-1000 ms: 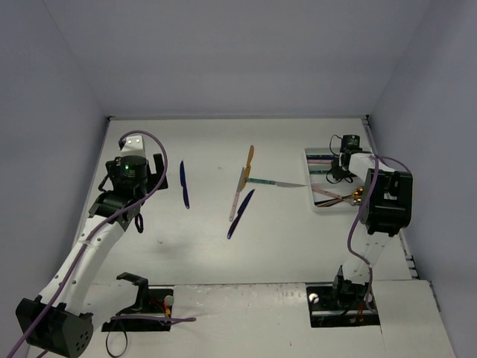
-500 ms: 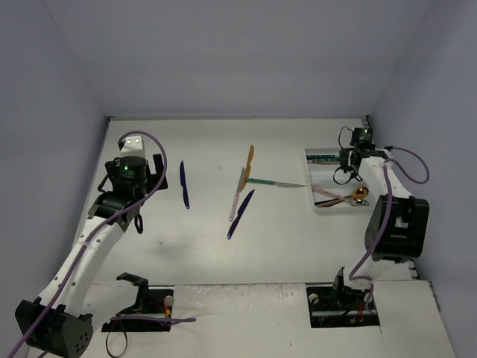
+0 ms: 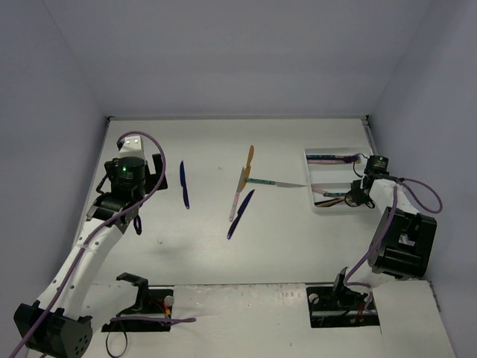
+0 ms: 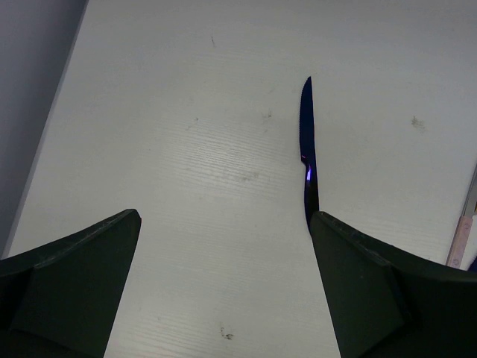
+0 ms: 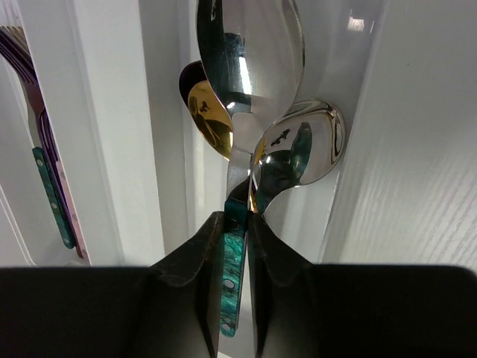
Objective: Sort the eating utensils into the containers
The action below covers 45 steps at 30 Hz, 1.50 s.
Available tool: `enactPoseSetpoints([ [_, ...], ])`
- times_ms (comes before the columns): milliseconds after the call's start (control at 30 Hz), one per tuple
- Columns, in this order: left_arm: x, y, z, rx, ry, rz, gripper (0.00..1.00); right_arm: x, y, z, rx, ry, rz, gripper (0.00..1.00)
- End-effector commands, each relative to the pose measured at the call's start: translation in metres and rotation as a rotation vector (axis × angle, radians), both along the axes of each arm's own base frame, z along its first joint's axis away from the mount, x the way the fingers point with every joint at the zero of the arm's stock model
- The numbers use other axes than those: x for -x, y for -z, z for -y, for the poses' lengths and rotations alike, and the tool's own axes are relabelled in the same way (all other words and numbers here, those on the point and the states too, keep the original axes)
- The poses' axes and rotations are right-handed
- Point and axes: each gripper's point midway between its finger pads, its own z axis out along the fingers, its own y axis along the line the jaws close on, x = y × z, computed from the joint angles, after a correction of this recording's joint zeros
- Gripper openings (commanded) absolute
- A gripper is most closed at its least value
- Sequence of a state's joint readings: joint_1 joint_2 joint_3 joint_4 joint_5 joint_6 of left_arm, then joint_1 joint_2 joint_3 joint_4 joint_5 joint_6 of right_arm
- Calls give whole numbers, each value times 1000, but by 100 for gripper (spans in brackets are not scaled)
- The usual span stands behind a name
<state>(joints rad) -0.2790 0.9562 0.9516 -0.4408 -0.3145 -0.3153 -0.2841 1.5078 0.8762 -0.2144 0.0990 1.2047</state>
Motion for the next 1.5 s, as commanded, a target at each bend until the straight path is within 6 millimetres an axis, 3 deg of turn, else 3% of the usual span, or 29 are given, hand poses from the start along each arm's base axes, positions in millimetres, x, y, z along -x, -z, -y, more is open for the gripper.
enactPoseSetpoints([
  [0, -6, -18, -1, 27, -15, 70, 97, -6, -15, 5, 49, -75, 31, 23],
  [33, -6, -18, -1, 27, -15, 70, 97, -8, -17, 6, 57, -86, 33, 34],
  [133, -6, -18, 0, 27, -12, 67, 97, -11, -28, 7, 81, -107, 55, 54],
  [333, -7, -17, 0, 25, -11, 62, 97, -23, -62, -1, 164, -195, 118, 62],
  [467, -8, -16, 1, 25, -8, 59, 97, -45, -105, -52, 366, -443, 162, 67],
  [600, -8, -15, 0, 20, -11, 57, 97, -53, -121, -126, 524, -682, 172, 77],
  [700, -9, -14, 1, 20, -9, 53, 97, -53, -115, -158, 592, -821, 142, 76],
  [833, -9, -12, 0, 14, -14, 47, 98, -50, -92, -208, 595, -1014, 119, 71],
  [1100, -12, -6, -1, 3, -19, 27, 97, -5, -45, -303, 497, -1187, 103, 71],
  [1333, -12, -3, -1, -1, -20, 16, 97, 26, -2, -349, 458, -1286, 32, 69],
  [1467, -12, -2, -1, -3, -22, 12, 97, 28, 13, -358, 456, -1318, -4, 68],
])
